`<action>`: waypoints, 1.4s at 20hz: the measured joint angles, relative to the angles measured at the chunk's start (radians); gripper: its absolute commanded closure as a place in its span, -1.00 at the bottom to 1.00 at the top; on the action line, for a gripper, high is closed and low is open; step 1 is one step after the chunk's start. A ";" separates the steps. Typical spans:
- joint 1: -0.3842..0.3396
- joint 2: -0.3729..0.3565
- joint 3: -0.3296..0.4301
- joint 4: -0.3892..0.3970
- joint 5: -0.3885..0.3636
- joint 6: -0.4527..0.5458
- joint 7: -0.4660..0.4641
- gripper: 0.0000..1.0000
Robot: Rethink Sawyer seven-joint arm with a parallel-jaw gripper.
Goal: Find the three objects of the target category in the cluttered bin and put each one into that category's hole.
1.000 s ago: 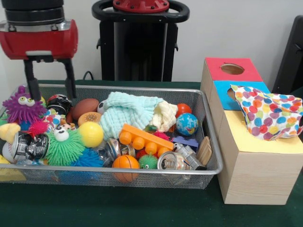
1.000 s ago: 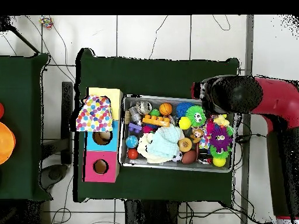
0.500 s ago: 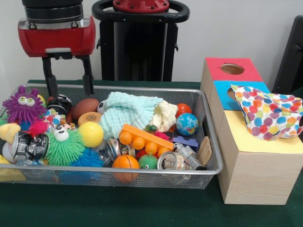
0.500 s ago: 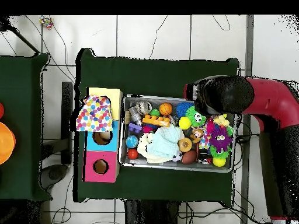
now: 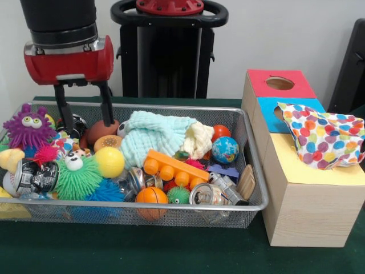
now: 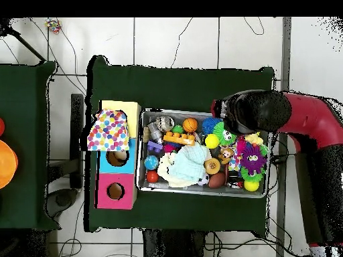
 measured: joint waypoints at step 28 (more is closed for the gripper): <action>-0.111 0.036 -0.006 0.008 0.075 0.033 0.000 -1.00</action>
